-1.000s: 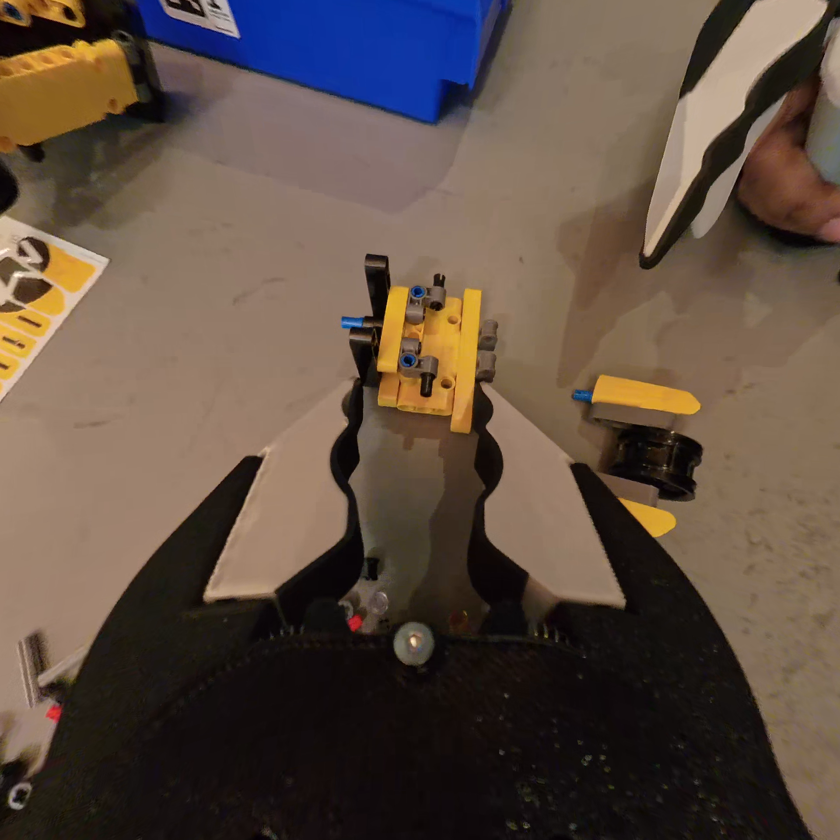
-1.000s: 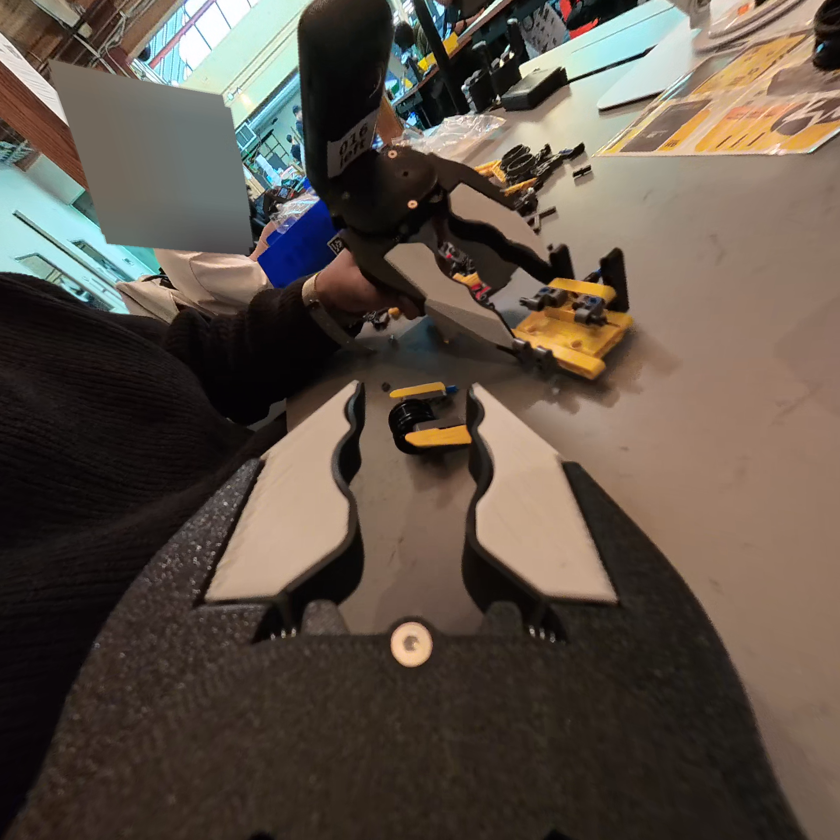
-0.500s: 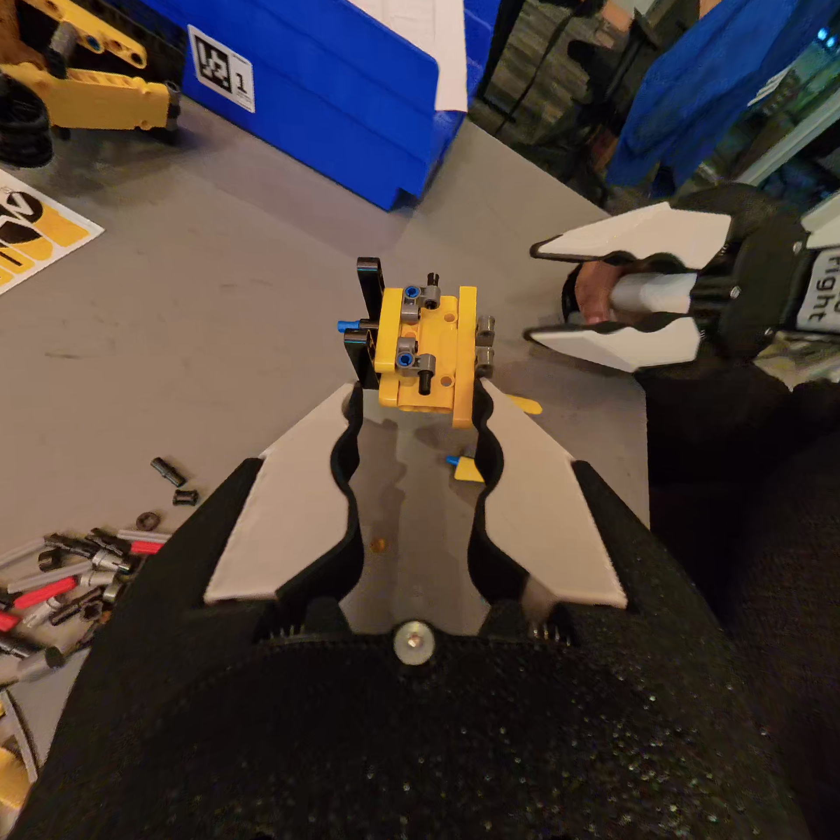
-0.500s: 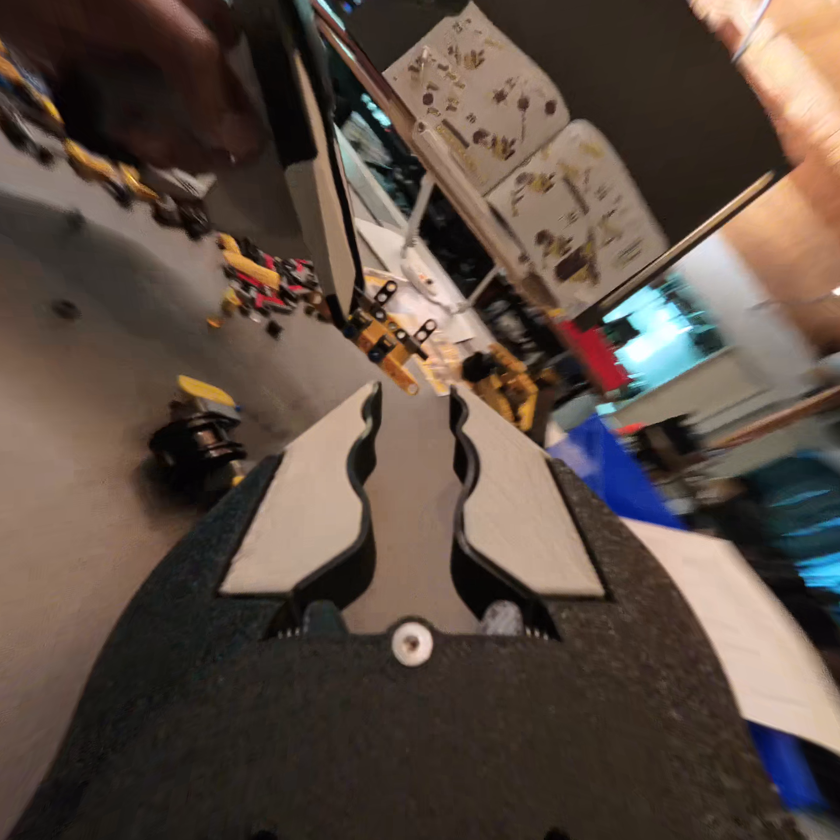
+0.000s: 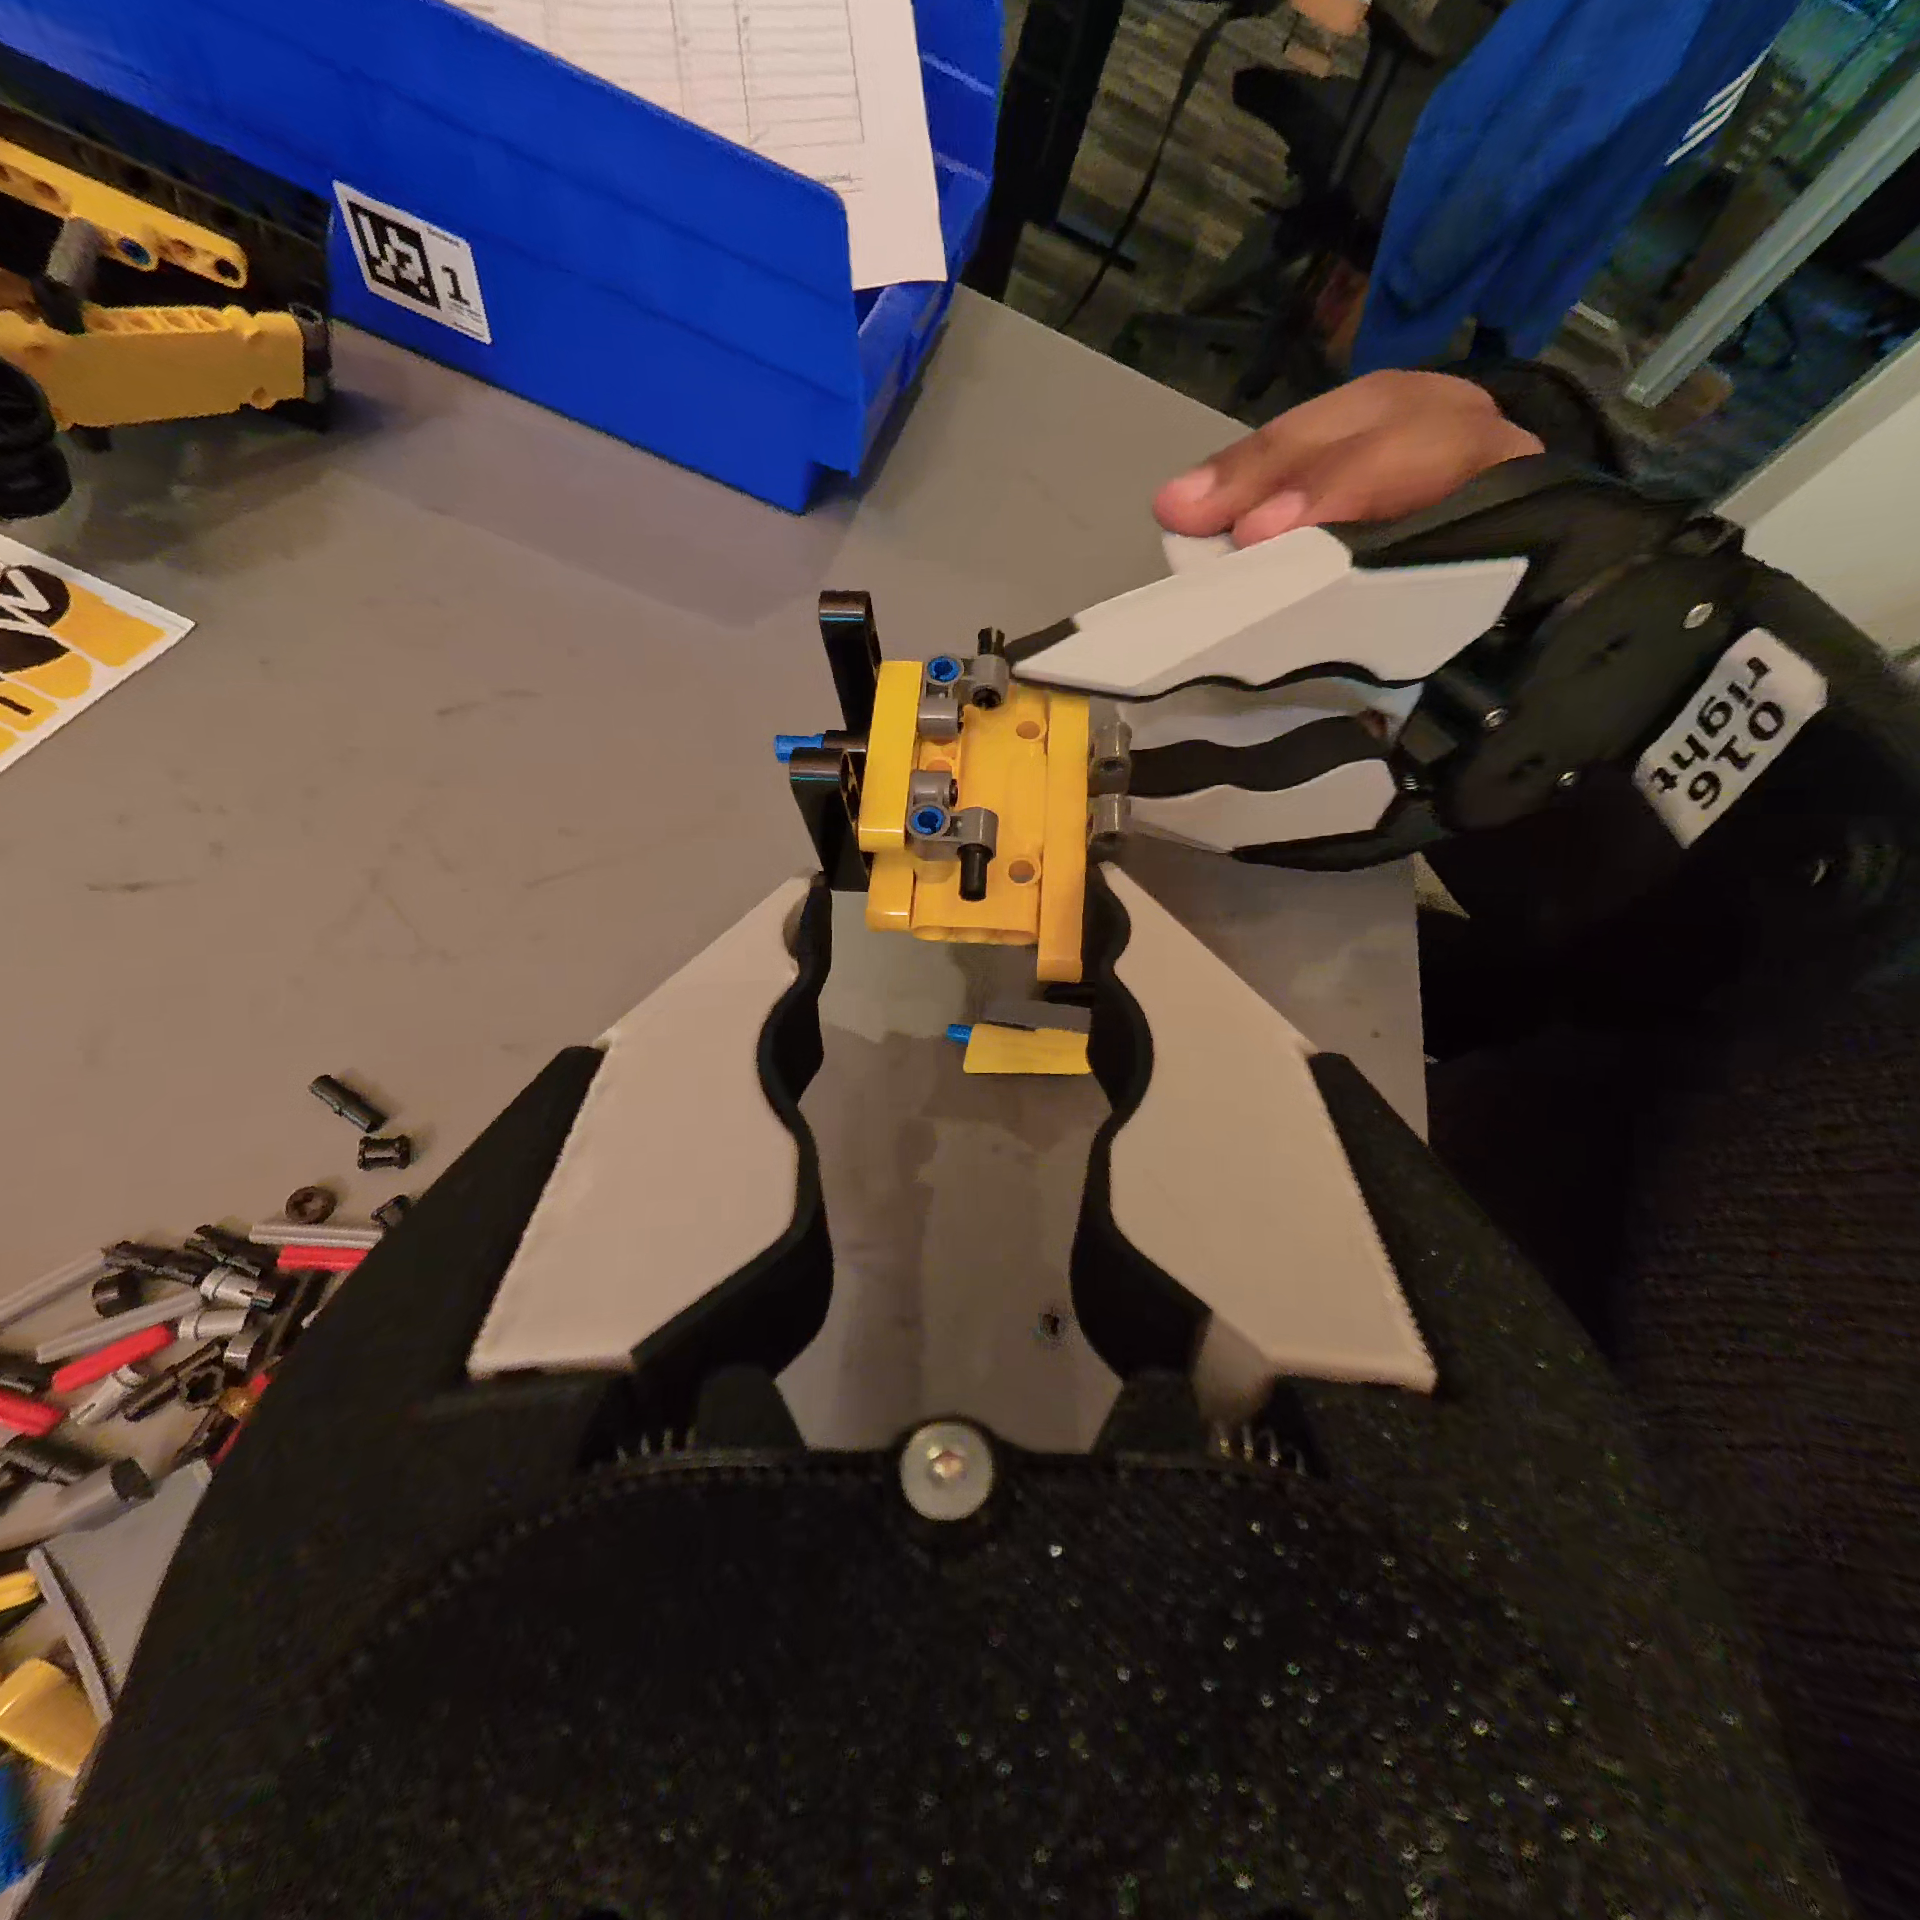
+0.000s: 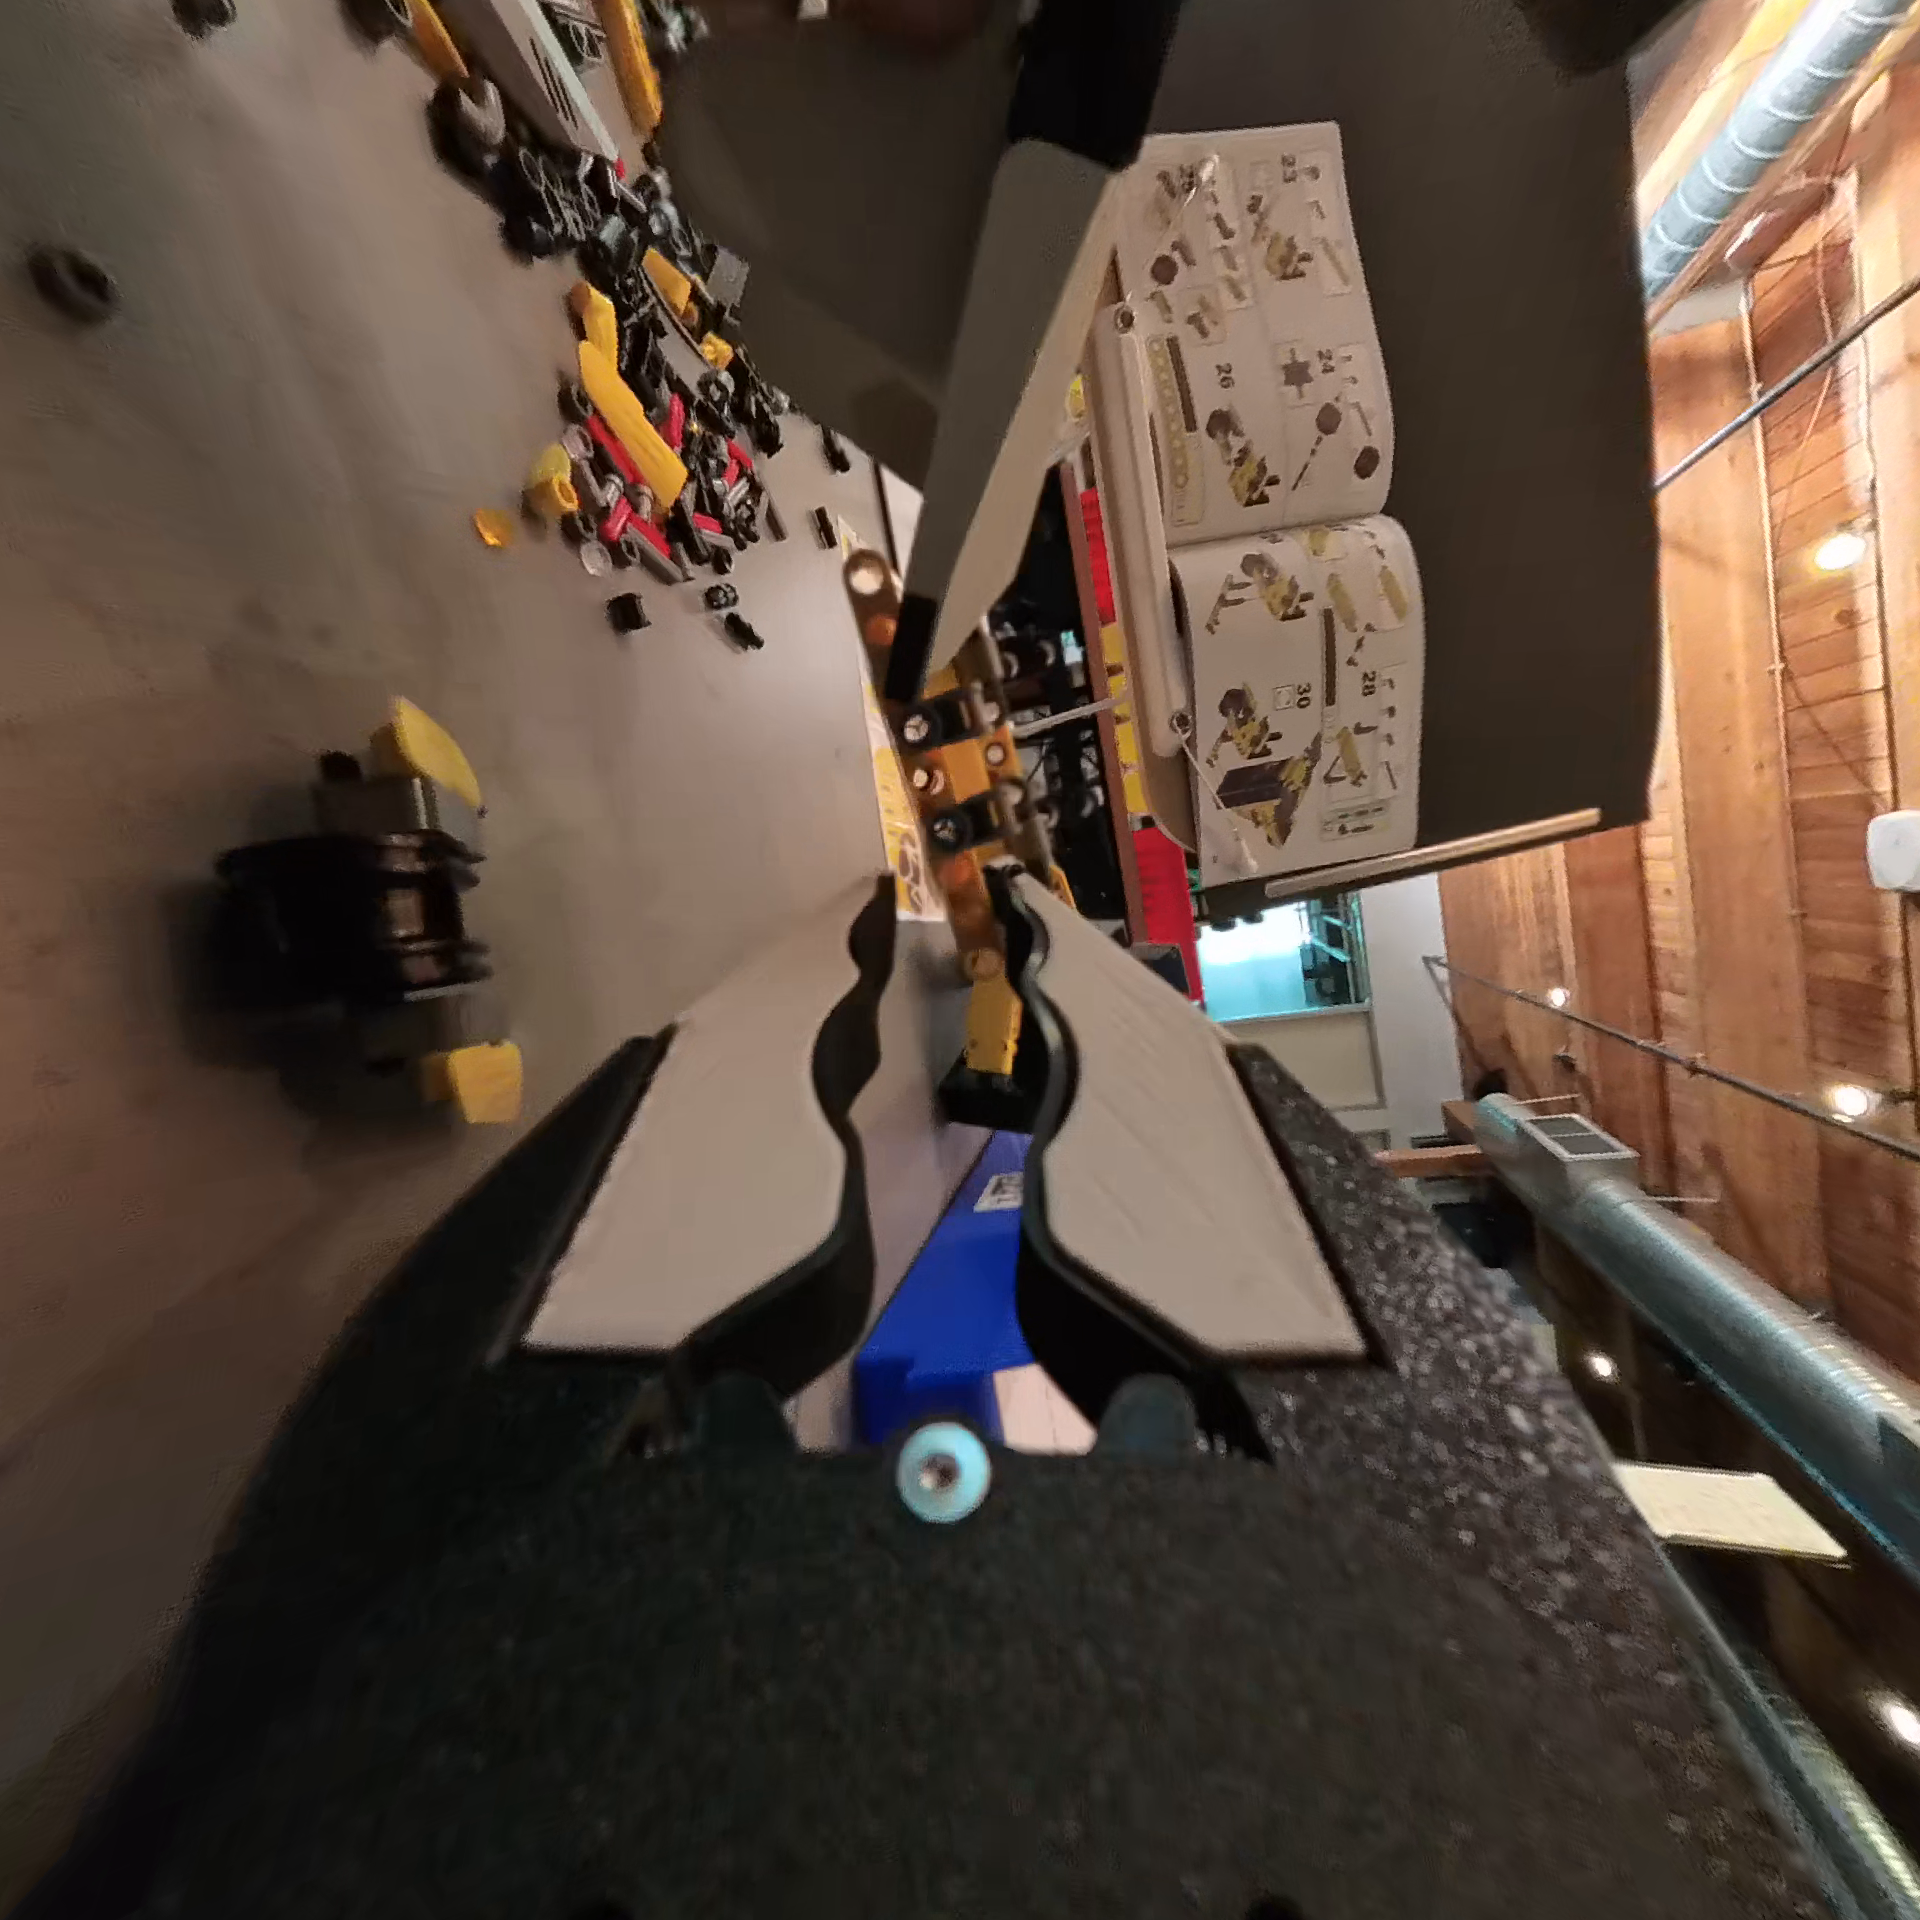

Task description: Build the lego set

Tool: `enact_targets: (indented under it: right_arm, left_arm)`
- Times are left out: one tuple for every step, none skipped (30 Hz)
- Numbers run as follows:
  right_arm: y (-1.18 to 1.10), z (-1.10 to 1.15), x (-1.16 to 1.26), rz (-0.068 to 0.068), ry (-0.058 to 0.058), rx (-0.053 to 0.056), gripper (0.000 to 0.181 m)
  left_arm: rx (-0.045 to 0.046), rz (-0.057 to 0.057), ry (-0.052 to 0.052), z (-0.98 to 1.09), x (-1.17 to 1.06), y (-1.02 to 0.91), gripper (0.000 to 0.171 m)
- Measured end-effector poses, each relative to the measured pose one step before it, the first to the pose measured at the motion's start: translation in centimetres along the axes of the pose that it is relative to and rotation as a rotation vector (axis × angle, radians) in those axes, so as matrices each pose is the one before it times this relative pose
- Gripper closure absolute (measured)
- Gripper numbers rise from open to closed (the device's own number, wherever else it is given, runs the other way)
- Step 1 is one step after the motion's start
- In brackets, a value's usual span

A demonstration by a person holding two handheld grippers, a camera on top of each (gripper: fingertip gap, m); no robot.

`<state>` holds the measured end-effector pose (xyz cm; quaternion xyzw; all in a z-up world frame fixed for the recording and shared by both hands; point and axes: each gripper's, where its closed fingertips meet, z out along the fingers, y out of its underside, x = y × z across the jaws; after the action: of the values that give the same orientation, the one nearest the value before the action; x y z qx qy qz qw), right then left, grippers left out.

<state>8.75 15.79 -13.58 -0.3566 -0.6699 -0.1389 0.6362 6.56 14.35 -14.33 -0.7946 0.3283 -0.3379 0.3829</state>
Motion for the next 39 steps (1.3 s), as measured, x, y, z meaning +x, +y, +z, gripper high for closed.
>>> enact_targets:
  right_arm:
    - [-0.246, 0.168, 0.134, -0.0039, 0.0081, 0.0124, 0.169]
    - [-0.09, 0.158, 0.096, 0.0128, -0.0007, 0.0066, 0.17]
    - [-0.003, 0.178, -0.01, 0.0351, -0.0129, 0.0031, 0.172]
    - [-0.141, 0.113, 0.037, 0.0568, -0.0136, 0.0102, 0.173]
    - [-0.144, 0.03, 0.361, 0.0688, 0.0037, 0.0109, 0.174]
    - [-0.066, -0.04, 0.607, 0.0705, 0.0123, 0.0067, 0.173]
    - [-0.141, -0.12, 0.631, 0.0746, 0.0064, 0.0144, 0.173]
    - [-0.363, -0.212, 0.607, 0.0865, -0.0021, 0.0299, 0.174]
    - [-0.589, -0.257, 0.551, 0.1002, -0.0121, 0.0432, 0.174]
    - [-0.836, -0.321, 0.419, 0.1123, -0.0255, 0.0572, 0.173]
    - [-1.09, -0.369, 0.24, 0.1267, -0.0394, 0.0738, 0.174]
    - [-1.379, -0.418, -0.057, 0.137, -0.0606, 0.0926, 0.174]
    - [-1.537, -0.429, -0.367, 0.1454, -0.0821, 0.1058, 0.174]
    - [-1.541, -0.414, -0.425, 0.1508, -0.0823, 0.1098, 0.174]
    - [-1.38, -0.405, -0.277, 0.1298, -0.0652, 0.1044, 0.174]
    - [-1.049, -0.354, -0.067, 0.1047, -0.0414, 0.0862, 0.175]
    - [-0.577, -0.23, 0.102, 0.0822, -0.022, 0.057, 0.174]
    - [-0.174, -0.112, -0.064, 0.0618, -0.0255, 0.0316, 0.175]
    - [0.045, -0.023, -0.198, 0.0488, -0.0295, 0.0194, 0.175]
    - [0.075, 0.038, -0.242, 0.0427, -0.0284, 0.0178, 0.174]
    - [0.068, 0.075, -0.417, 0.0438, -0.0395, 0.02, 0.175]
    - [0.072, 0.108, -0.491, 0.049, -0.0469, 0.0183, 0.175]
    - [0.123, 0.131, -0.376, 0.0483, -0.0409, 0.0107, 0.176]
    - [0.195, 0.126, -0.204, 0.0374, -0.0275, 0.0004, 0.175]
    - [0.298, 0.097, -0.102, 0.0185, -0.0142, -0.0119, 0.175]
    - [0.397, 0.11, -0.132, 0.0011, -0.0086, -0.0221, 0.175]
    - [0.385, 0.113, -0.158, -0.0076, -0.0057, -0.0219, 0.175]
    - [0.35, 0.124, -0.124, -0.0098, -0.002, -0.0175, 0.175]
    - [0.304, 0.133, -0.059, -0.0072, 0.0006, -0.0134, 0.175]
    - [0.245, 0.112, -0.009, -0.0038, 0.0023, -0.0101, 0.175]
    - [0.197, 0.092, 0.04, -0.0031, 0.0038, -0.0089, 0.174]
    - [0.142, 0.049, 0.018, -0.0037, 0.0025, -0.0073, 0.174]
    - [0.064, 0.023, -0.051, -0.002, -0.0021, -0.0034, 0.174]
    - [0.047, 0.01, -0.079, 0.002, -0.0052, -0.0017, 0.175]
    - [0.085, -0.005, -0.034, 0.0046, -0.0035, -0.0037, 0.175]
    - [0.136, 0.017, 0.012, 0.0024, 0.0002, -0.0074, 0.175]
    - [0.204, 0.028, 0.04, -0.0027, 0.0043, -0.0116, 0.175]
    - [0.258, 0.045, 0.048, -0.0073, 0.0057, -0.0161, 0.175]
    - [0.311, 0.066, 0.024, -0.0096, 0.0062, -0.0184, 0.174]
  left_arm:
    - [0.0004, 0.0083, -0.0047, -0.037, 0.022, -0.005, 0.126]
    - [0.00745, 0.0116, -0.0105, -0.115, -0.072, -0.079, 0.126]
    - [0.02528, 0.0124, -0.0139, -0.254, -0.156, -0.292, 0.125]
    - [0.03819, -0.0008, 0.0005, -0.366, 0.014, -0.485, 0.124]
    - [0.04391, -0.0125, 0.0235, -0.447, 0.27, -0.557, 0.122]
    - [0.04979, -0.0166, 0.0249, -0.495, 0.259, -0.597, 0.113]
    - [0.054, -0.0157, 0.0118, -0.533, 0.058, -0.588, 0.103]
    - [0.05234, -0.0115, 0.0098, -0.545, 0.032, -0.5, 0.101]
    - [0.05109, -0.0089, 0.0137, -0.505, 0.114, -0.457, 0.099]
    - [0.04797, -0.01, 0.0139, -0.402, 0.176, -0.425, 0.099]
    - [0.04293, -0.0126, 0.0226, -0.31, 0.383, -0.387, 0.101]
    - [0.04255, -0.0078, 0.0363, -0.217, 0.696, -0.437, 0.103]
    - [0.04575, -0.001, 0.0359, -0.126, 0.811, -0.498, 0.104]
    - [0.04225, 0.0065, 0.031, -0.067, 0.802, -0.489, 0.106]
    - [0.03473, 0.013, 0.0264, 0.007, 0.788, -0.41, 0.108]
    - [0.022, 0.0169, 0.0219, 0.058, 0.729, -0.283, 0.109]
    - [0.01216, 0.0213, 0.0138, 0.097, 0.606, -0.155, 0.109]
    - [0.00464, 0.0242, 0.0087, 0.106, 0.511, -0.053, 0.109]
    - [-0.0024, 0.0233, 0.0024, 0.105, 0.372, 0.065, 0.109]
    - [-0.00525, 0.0223, -0.0018, 0.103, 0.256, 0.12, 0.108]
    - [-0.00597, 0.0191, -0.0036, 0.083, 0.19, 0.143, 0.107]
    - [-0.00419, 0.0138, -0.0028, 0.076, 0.162, 0.132, 0.105]
    - [-0.00108, 0.0058, -0.0021, 0.08, 0.113, 0.078, 0.102]
    - [0.00082, -0.0021, 0.001, 0.066, 0.111, 0.057, 0.098]
    - [0.00411, -0.0066, 0.0054, 0.049, 0.159, -0.026, 0.095]
    - [0.00732, -0.006, 0.0096, 0.018, 0.214, -0.08, 0.093]
    - [0.00685, -0.0052, 0.0092, -0.001, 0.185, -0.069, 0.092]
    - [0.00379, -0.0064, 0.0092, -0.002, 0.168, -0.028, 0.091]
    - [0.00101, -0.0079, 0.0098, 0.003, 0.142, 0.025, 0.091]
    - [-0.00274, -0.0094, 0.0082, 0.014, 0.097, 0.098, 0.091]
    - [-0.00137, -0.0075, 0.0099, 0.009, 0.125, 0.069, 0.091]
    - [0.00027, -0.0037, 0.0089, 0.01, 0.139, 0.016, 0.092]
    - [0.00229, 0.0003, 0.0039, -0.025, 0.081, -0.033, 0.092]
    - [0.00395, 0.0031, 0.0003, -0.046, 0.024, -0.07, 0.092]
    - [0.00537, 0.0045, 0.0004, -0.081, 0.034, -0.106, 0.092]
    - [0.00574, 0.0077, -0.0032, -0.11, -0.013, -0.144, 0.092]
    - [0.00543, 0.0106, -0.008, -0.137, -0.069, -0.129, 0.093]
    - [0.00639, 0.0144, -0.0042, -0.157, 0.013, -0.159, 0.095]
    - [0.00611, 0.016, -0.0002, -0.154, 0.079, -0.163, 0.097]
